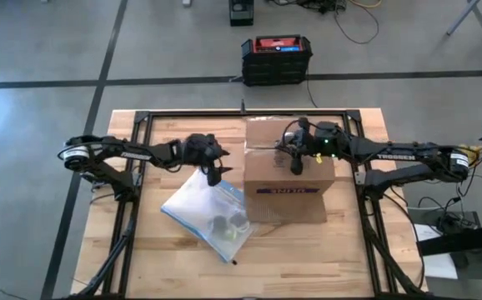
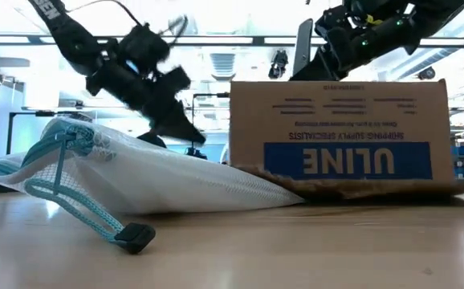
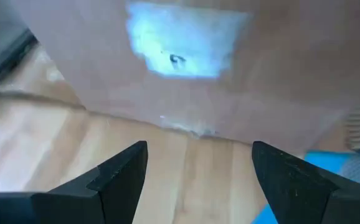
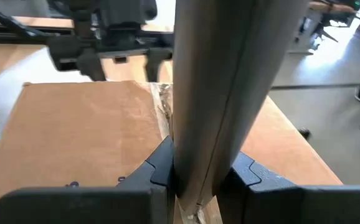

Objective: Pack items into zip bag
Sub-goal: Break down the cardboard box until it is completely flat

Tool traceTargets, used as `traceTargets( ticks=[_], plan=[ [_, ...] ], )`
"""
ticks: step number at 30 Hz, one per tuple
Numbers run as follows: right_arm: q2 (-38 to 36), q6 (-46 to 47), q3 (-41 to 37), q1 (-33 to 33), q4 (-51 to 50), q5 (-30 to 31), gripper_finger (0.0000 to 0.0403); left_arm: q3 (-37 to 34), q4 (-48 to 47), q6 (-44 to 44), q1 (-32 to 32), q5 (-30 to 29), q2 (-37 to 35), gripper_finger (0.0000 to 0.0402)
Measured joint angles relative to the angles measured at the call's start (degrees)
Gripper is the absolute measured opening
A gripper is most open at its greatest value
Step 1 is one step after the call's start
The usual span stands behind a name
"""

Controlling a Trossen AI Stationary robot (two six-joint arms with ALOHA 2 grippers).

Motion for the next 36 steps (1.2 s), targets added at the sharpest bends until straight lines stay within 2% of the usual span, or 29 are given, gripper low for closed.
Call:
traceTargets(
  ticks=[4,6,10,14,17,21,24,27,31,36],
  plan=[
    [-1.7,0.1,-0.6,0.0,-0.9,0.7,0.0055,0.1,-0.2,0.1,0.2,-2.1,-0.4,0.0273],
    [-1.5,0.4,-0.6,0.2,-0.7,0.5,0.0055,0.5,-1.0,0.8,0.0,-0.2,-1.1,0.0273],
    [1.7,1.2,-0.6,0.3,2.3,-0.3,0.0055,4.9,4.0,5.4,0.1,3.8,-5.5,0.0273],
    [5.8,1.1,-0.6,0.3,8.0,-2.7,0.0055,10.4,8.9,6.7,0.9,17.3,-4.4,0.0273],
    [7.6,0.8,-0.6,0.3,11.5,-4.9,0.0055,15.4,9.6,8.3,0.8,21.4,-0.1,0.0273],
    [8.3,0.0,-0.6,0.3,13.2,-5.2,0.0055,19.6,5.7,11.3,0.9,21.3,9.0,0.0273],
    [8.1,-0.2,-0.6,0.3,12.9,-5.3,0.0055,23.7,4.0,13.4,2.0,21.4,13.6,0.0273],
    [7.7,-0.1,-0.5,0.3,12.3,-5.4,0.0055,26.6,-2.1,14.2,3.7,22.0,16.6,0.0273],
    [6.4,0.1,-0.5,-0.2,8.9,-5.3,0.0055,28.7,-8.1,15.8,5.0,21.6,17.0,0.0273],
    [3.7,0.3,-0.4,-0.7,4.3,-5.3,0.0055,27.9,-10.5,16.7,5.8,18.9,16.7,0.0273]
  ],
)
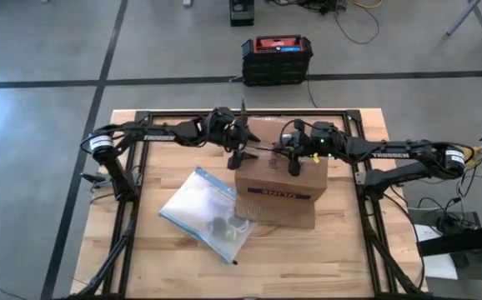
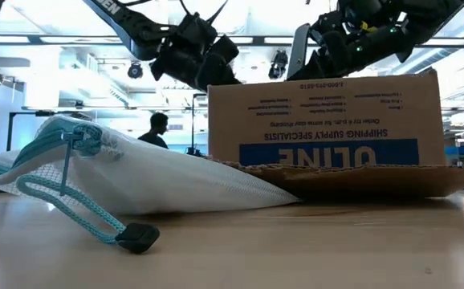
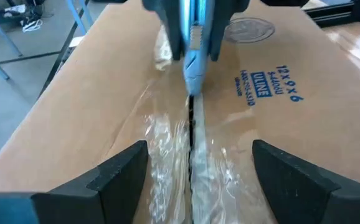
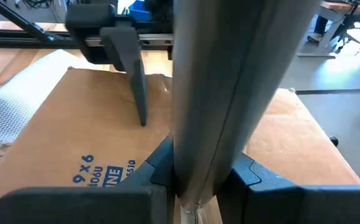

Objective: Pack items into zip bag
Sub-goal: Break down the cardboard box until it is completely flat

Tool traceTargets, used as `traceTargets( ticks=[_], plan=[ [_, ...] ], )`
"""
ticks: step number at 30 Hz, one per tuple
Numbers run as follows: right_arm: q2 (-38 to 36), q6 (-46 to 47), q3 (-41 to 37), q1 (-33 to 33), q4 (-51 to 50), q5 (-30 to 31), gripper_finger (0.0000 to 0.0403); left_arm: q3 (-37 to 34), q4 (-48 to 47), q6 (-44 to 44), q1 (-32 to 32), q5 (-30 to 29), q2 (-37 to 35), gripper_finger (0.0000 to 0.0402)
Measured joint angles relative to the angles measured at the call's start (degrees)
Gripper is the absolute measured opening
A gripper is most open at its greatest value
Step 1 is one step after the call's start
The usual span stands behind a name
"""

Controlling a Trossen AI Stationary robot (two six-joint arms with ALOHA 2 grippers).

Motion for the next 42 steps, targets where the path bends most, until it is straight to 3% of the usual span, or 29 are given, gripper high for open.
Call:
traceTargets(
  ticks=[13,19,30,42],
  plan=[
    [-7.9,4.8,-0.7,-0.4,-11.9,1.7,0.0055,-1.6,-0.9,-2.3,0.9,-0.6,0.1,0.0273],
    [-16.1,7.4,-2.8,-0.2,-18.1,5.0,0.0055,-1.6,-2.6,-2.5,2.1,-0.8,0.0,0.0273],
    [-32.9,12.5,-7.0,0.1,-26.4,5.5,0.0055,-1.6,-2.8,-3.1,2.5,-0.9,0.0,0.0273],
    [-42.2,13.8,-6.9,0.0,-32.6,6.9,0.0055,-1.6,-2.7,-4.2,2.6,-2.9,0.0,0.0273]
  ],
)
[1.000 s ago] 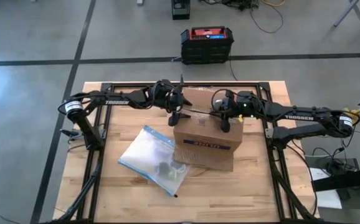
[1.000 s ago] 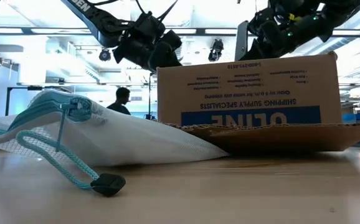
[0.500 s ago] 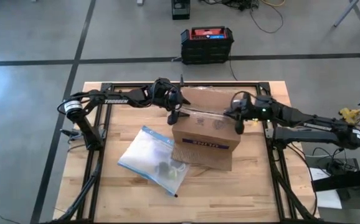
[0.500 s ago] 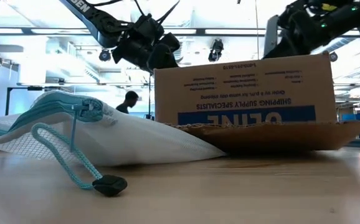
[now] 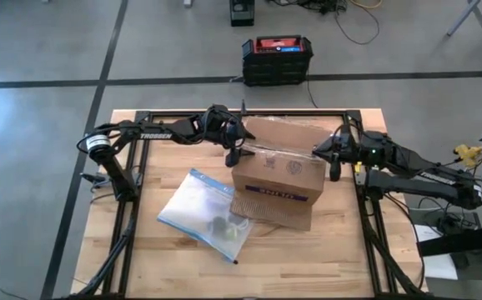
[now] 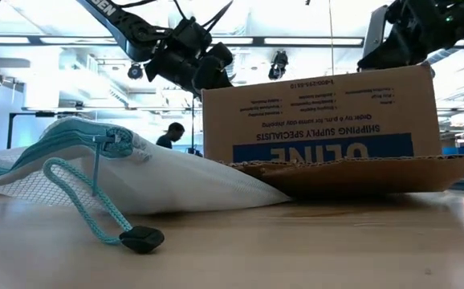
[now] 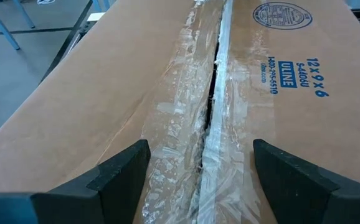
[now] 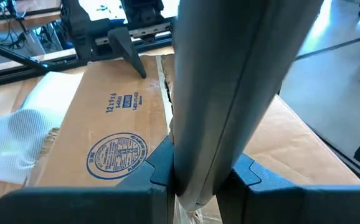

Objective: Pack items into zip bag
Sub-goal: Break down the cardboard box until it is completely flat

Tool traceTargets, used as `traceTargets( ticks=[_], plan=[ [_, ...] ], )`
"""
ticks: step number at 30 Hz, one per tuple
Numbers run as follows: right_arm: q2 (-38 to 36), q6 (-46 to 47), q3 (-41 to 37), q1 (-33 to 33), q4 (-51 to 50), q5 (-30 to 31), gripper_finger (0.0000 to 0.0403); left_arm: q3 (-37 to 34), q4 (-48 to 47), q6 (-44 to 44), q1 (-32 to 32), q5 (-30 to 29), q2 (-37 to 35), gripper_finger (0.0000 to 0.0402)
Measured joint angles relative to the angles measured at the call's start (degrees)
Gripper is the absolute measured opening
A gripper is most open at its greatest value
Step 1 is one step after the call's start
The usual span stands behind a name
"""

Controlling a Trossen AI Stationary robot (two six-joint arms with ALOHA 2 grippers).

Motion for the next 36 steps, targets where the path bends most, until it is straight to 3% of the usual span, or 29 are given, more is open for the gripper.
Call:
traceTargets(
  ticks=[6,10,16,20,26,33,36],
  plan=[
    [0.5,1.2,-1.8,0.0,4.3,3.2,0.0055,0.0,-0.8,0.1,0.2,-1.5,-0.6,0.0273],
    [4.6,1.4,-6.1,0.0,16.9,3.2,0.0055,-0.4,-4.4,2.7,0.9,-5.9,-3.8,0.0273],
    [16.7,0.5,-10.7,0.1,42.0,2.2,0.0055,-1.0,-9.4,4.7,1.6,-13.2,-12.6,0.0273],
    [24.9,0.3,-10.1,0.1,51.9,2.4,0.0055,-0.9,-4.4,3.7,0.8,-9.2,-15.0,0.0273],
    [34.2,-0.7,-7.0,1.1,57.1,6.9,0.0055,-0.8,5.6,1.7,-3.1,-3.4,-8.1,0.0273],
    [41.1,-1.3,-4.3,1.9,57.1,7.2,0.0055,6.3,5.0,3.4,-4.0,-2.1,1.6,0.0273],
    [41.6,-2.4,-3.8,1.9,57.4,8.1,0.0055,11.2,0.0,5.1,-3.7,-1.8,4.7,0.0273]
  ],
)
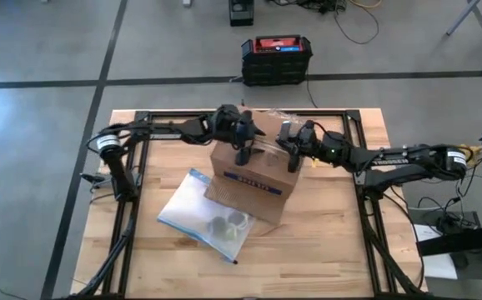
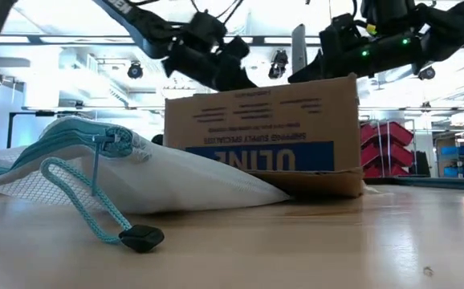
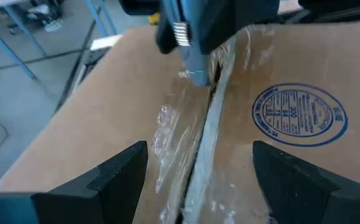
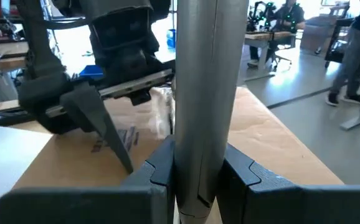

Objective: Pack items into zip bag
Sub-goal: Break down the cardboard box until it is completely flat

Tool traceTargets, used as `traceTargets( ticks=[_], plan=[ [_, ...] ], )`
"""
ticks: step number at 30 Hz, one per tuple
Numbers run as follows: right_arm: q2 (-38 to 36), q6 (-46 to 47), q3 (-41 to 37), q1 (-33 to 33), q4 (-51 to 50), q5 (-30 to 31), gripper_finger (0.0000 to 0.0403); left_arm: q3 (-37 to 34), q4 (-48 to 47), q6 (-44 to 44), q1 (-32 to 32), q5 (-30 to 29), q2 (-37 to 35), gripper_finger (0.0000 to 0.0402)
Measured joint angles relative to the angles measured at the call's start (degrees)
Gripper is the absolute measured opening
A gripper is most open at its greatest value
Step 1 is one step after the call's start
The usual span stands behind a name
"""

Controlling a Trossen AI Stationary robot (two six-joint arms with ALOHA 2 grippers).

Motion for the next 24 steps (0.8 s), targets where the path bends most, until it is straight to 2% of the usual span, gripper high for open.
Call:
traceTargets(
  ticks=[4,9,20,24],
  plan=[
    [-1.6,-0.3,-0.3,0.6,-1.4,1.5,0.0055,3.4,-3.5,0.3,0.7,0.3,3.2,0.0273],
    [-2.2,-2.7,-0.7,2.4,-1.6,4.8,0.0055,3.0,-2.9,-0.5,1.4,0.5,5.2,0.0273],
    [1.9,-2.3,-0.7,3.0,1.6,3.6,0.0055,2.3,-2.9,-0.9,1.7,1.4,5.1,0.0273],
    [1.4,-2.4,-0.6,3.2,-0.8,4.0,0.0055,2.0,-3.0,-1.0,1.8,1.1,5.1,0.0273]
  ],
)
